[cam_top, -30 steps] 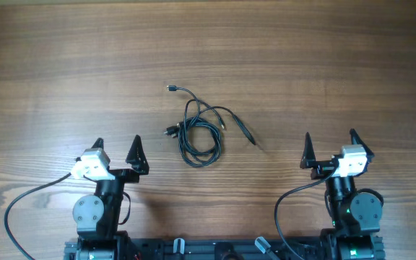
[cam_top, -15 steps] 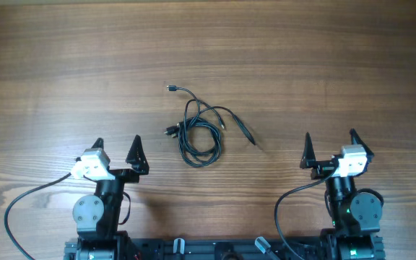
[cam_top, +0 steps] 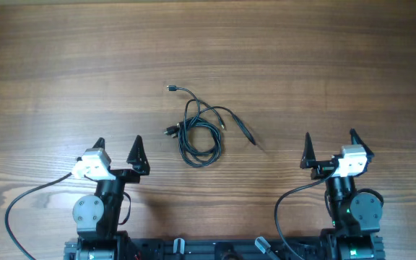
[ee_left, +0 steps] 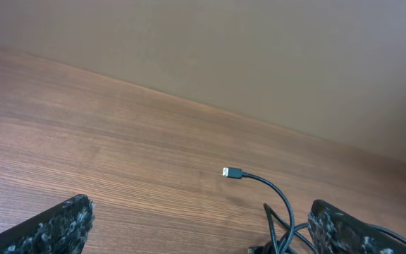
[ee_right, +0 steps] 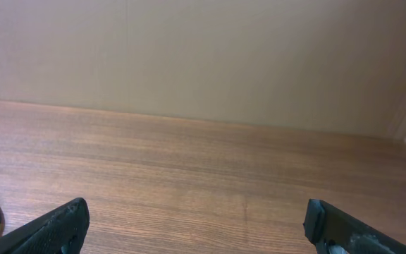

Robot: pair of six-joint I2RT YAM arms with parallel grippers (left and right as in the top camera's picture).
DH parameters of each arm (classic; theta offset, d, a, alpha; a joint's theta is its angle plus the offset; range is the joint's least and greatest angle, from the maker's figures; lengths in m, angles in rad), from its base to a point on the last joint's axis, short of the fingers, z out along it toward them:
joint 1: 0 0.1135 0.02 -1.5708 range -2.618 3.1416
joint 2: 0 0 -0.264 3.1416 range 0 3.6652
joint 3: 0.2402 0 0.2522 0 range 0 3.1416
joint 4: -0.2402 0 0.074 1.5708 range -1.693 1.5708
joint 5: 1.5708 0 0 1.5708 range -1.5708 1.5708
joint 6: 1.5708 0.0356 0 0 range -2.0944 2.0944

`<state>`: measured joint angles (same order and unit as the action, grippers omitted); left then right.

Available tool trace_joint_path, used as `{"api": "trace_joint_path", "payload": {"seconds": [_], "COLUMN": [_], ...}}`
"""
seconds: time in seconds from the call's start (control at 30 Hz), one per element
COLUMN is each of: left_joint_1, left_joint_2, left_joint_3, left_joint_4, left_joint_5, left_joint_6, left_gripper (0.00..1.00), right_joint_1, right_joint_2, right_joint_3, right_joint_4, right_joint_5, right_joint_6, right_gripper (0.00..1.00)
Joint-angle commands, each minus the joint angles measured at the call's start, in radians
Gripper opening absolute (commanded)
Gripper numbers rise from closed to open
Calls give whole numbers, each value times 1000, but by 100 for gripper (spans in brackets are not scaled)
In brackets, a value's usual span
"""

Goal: Untangle cables

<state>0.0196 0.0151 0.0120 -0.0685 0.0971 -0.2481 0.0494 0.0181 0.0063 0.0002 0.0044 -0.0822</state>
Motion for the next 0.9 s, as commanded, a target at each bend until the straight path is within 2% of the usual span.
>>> {"api": "trace_joint_path", "payload": {"seconds": [0.0,0.23,0.43,0.57,0.87], "left_joint_1": [-2,-2,-2,-3,-46], "left_joint_2": [14,126,329,475,782], "left_joint_3": [63,182,332,454,800], "left_joint_4": [-45,-121,-174,-234,-517], "left_joint_5": [26,27,30,95,115], "left_joint_6": [6,6,10,36,40], "left_gripper": [100,100,100,100,100], "right_joint_1": [-5,-5,-5,-5,-5], "right_joint_2": [-4,-4,-4,-4,-4], "right_joint_3": [-1,-1,-1,-1,-1], "right_joint_4": [7,7,7,7,7], "right_joint_5": [13,13,13,14,13], "right_joint_6": [11,11,11,11,10], "right_gripper": [100,100,100,100,100]}}
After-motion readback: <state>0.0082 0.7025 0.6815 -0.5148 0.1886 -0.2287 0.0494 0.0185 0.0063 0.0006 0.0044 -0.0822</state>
